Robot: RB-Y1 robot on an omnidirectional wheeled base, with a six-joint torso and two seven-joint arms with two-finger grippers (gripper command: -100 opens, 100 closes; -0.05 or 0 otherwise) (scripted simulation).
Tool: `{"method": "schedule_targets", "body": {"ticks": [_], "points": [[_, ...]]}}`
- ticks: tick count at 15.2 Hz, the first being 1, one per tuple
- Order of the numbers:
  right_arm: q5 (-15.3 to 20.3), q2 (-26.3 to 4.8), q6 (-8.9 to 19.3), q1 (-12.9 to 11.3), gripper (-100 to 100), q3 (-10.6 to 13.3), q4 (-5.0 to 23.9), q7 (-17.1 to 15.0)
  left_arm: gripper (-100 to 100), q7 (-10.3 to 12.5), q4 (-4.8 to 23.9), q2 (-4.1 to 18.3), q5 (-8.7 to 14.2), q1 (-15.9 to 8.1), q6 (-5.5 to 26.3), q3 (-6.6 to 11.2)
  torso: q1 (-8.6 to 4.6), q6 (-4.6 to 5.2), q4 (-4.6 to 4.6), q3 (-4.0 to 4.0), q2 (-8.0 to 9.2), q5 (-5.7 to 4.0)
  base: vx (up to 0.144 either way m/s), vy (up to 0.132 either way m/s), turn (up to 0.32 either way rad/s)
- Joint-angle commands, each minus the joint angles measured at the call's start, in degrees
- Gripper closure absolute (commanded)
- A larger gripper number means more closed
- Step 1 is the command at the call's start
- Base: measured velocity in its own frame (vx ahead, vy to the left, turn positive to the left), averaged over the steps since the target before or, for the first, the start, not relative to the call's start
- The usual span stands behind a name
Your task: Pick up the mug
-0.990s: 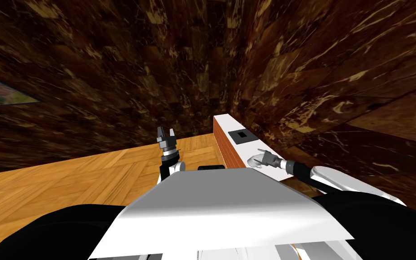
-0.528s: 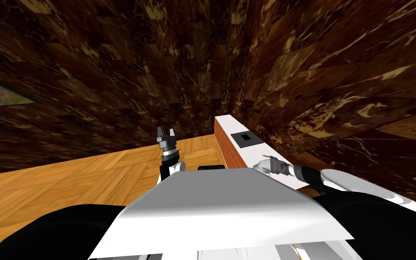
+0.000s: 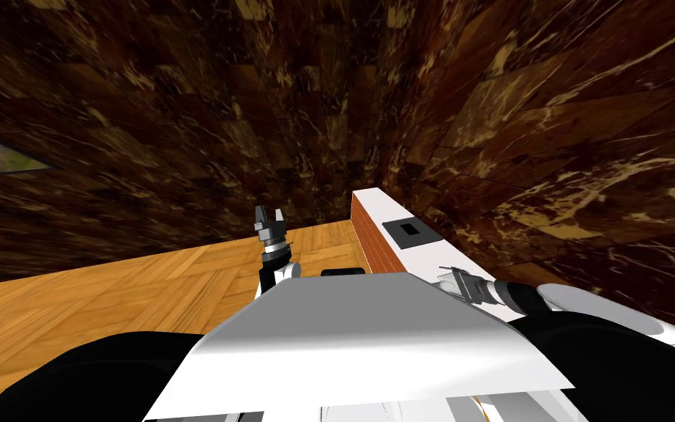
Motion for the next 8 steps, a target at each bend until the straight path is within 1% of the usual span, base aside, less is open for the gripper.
{"method": "schedule_targets", "body": {"ticks": [1,2,3,4,5,6,7,8], "points": [[2.6,-0.8,-0.9,0.7,-100,0.6,2.1,2.3,0,0.0,0.0,0.0,0.0,0.0,0.0,0.0,0.0,0.0,0.0,0.0,0.0,0.0,0.105,0.049,0.027],[3.9,-1.4,-1.2,1.5,-100,1.2,3.3,3.7,0,0.0,0.0,0.0,0.0,0.0,0.0,0.0,-0.05,0.0,0.01,0.03,0.03,-0.02,0.16,0.096,0.063],[4.7,-1.4,-1.2,1.5,-100,1.2,3.3,3.8,0,0.0,0.0,0.0,0.0,0.0,0.0,0.0,0.04,0.0,0.0,-0.01,-0.05,0.0,0.164,0.092,0.033],[6.2,-1.8,-1.4,2.2,-100,1.8,4.4,5.2,0,0.0,0.0,0.0,0.0,0.0,0.0,0.0,0.06,0.0,-0.01,-0.04,-0.09,0.01,0.169,0.092,0.032],[6.7,-1.8,-1.4,2.2,-100,1.8,4.4,5.2,0,0.0,0.0,0.0,0.0,0.0,0.0,0.0,0.08,0.0,-0.02,-0.07,-0.14,0.01,0.153,0.089,0.026],[8.2,-2.2,-1.6,2.8,-100,2.4,5.4,6.4,0,0.0,0.0,0.0,0.0,0.0,0.0,0.0,0.08,0.0,-0.02,-0.06,-0.12,0.01,0.146,0.082,0.031],[8.5,-2.2,-1.6,2.8,-100,2.4,5.4,6.4,0,0.0,0.0,0.0,0.0,0.0,0.0,0.0,0.06,-0.01,-0.02,-0.06,-0.11,0.0,0.123,0.081,0.03],[10.1,-2.4,-1.8,3.4,-100,3.0,6.3,7.6,0,0.0,0.0,0.0,0.0,0.0,0.0,0.0,0.05,0.0,-0.01,-0.03,-0.05,0.0,0.121,0.082,0.032]]}}
